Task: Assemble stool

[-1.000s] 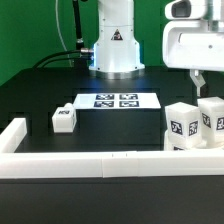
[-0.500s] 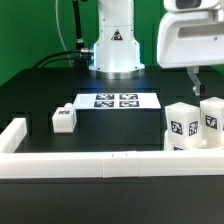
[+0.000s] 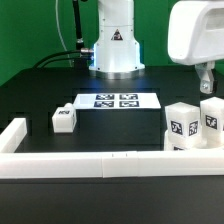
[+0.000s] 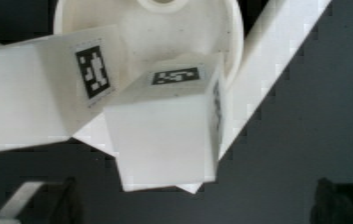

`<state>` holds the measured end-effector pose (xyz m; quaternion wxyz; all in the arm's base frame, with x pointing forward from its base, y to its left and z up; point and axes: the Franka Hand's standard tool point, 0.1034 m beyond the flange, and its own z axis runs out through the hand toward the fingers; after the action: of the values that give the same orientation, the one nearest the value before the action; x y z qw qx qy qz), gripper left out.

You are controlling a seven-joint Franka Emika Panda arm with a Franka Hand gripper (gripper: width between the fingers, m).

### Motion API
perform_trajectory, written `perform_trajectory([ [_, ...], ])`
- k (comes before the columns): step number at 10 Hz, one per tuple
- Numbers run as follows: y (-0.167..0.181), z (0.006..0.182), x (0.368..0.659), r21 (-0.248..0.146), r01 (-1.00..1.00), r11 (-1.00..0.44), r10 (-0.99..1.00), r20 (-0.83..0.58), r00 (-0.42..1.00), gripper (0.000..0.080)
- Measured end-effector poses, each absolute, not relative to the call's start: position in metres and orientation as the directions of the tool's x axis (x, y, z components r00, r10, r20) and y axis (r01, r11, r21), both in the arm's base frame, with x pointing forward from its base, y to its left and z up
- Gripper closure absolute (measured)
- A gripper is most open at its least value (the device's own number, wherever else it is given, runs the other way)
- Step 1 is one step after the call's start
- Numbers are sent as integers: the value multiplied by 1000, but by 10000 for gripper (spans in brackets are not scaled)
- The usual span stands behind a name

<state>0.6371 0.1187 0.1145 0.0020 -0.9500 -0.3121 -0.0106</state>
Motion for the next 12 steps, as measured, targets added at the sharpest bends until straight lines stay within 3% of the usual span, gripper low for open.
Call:
perform_trajectory([
  [2, 118, 111, 637, 23, 744, -668, 744, 9, 668, 151],
  [3, 123, 103, 634, 44, 842, -537, 842, -18, 539, 151],
  [6, 132, 87, 631, 57, 986, -157, 981, -108, 162, 151],
  [10, 125, 86, 632, 28, 998, 64, 991, -122, -60, 151],
  [12, 116, 78, 635, -5, 938, 348, 927, -148, -345, 151],
])
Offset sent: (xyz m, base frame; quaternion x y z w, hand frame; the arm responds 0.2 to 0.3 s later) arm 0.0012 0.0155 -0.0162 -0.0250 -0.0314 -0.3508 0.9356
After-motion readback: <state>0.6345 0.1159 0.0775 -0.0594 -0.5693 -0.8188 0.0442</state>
